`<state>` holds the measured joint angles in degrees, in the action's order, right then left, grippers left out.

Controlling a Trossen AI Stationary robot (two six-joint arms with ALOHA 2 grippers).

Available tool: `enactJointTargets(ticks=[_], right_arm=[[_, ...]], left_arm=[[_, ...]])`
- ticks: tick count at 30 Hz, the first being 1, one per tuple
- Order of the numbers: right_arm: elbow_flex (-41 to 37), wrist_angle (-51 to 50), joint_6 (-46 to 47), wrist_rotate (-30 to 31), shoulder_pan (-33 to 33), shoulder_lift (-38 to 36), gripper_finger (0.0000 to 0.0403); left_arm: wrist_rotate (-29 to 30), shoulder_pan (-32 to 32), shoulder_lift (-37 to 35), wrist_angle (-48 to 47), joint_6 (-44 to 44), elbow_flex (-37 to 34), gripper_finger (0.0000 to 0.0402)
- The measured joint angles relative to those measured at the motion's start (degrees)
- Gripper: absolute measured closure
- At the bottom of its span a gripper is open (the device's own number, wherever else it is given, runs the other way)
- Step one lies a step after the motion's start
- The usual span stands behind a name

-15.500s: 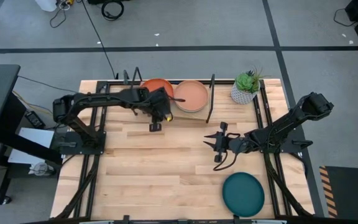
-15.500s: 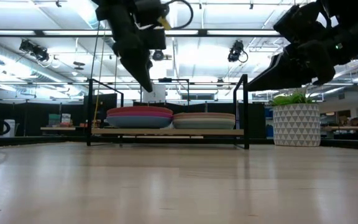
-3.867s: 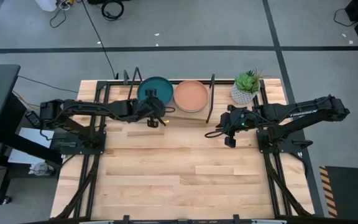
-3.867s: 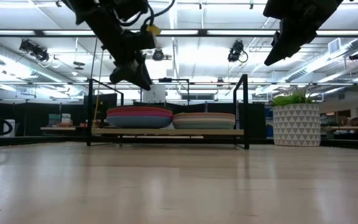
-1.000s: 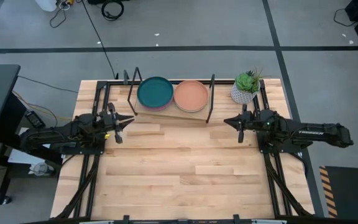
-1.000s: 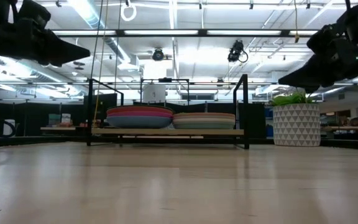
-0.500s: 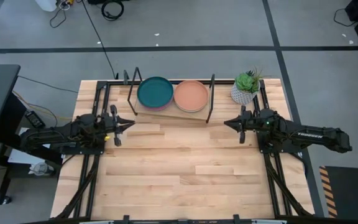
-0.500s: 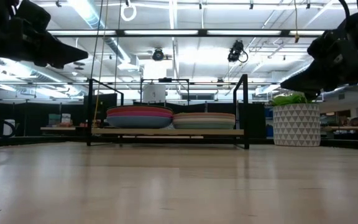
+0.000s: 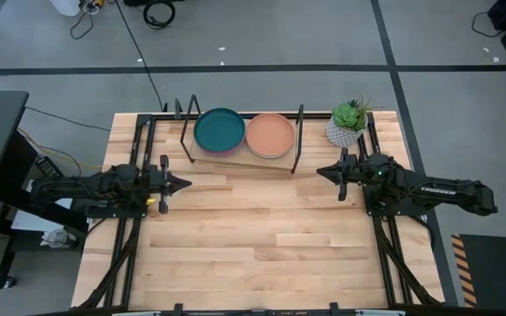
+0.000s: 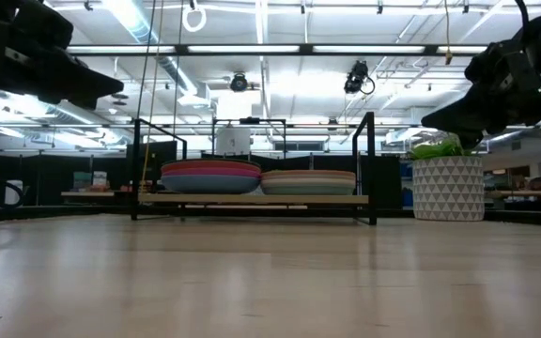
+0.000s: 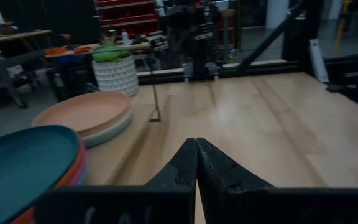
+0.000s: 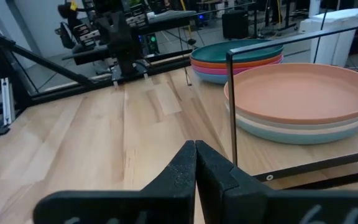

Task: Place and stack plates onto a shelf
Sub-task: Return to Home Position

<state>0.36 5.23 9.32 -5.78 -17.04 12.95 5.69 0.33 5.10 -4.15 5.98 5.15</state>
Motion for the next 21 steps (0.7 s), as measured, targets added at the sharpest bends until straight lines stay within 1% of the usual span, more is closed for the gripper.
enactJointTargets(ticks=[6,10,13,17,21], right_arm=[[0.00,0.01,0.00,0.02,0.00,0.00,0.0391],[0.00,0.01,-0.02,0.05,0.00,0.00,0.0391],[0.00,0.10,-0.02,0.15,0.00,0.02,0.0391],[0.00,0.15,-0.02,0.17,0.00,0.04,0.0391],[0.00,0.29,-0.02,0.17,0.00,0.04,0.0391]], left_arm=[[0.00,-3.63,0.00,0.56,-0.61,-0.23,0.0393],[-0.18,-5.50,0.02,7.34,-0.75,-4.64,0.0393],[-0.04,-6.43,0.10,7.71,-0.54,-4.63,0.0394],[-1.73,-7.65,0.00,8.11,-0.47,-4.63,0.0389],[-1.36,-7.71,0.00,9.01,-3.01,-4.66,0.0381]])
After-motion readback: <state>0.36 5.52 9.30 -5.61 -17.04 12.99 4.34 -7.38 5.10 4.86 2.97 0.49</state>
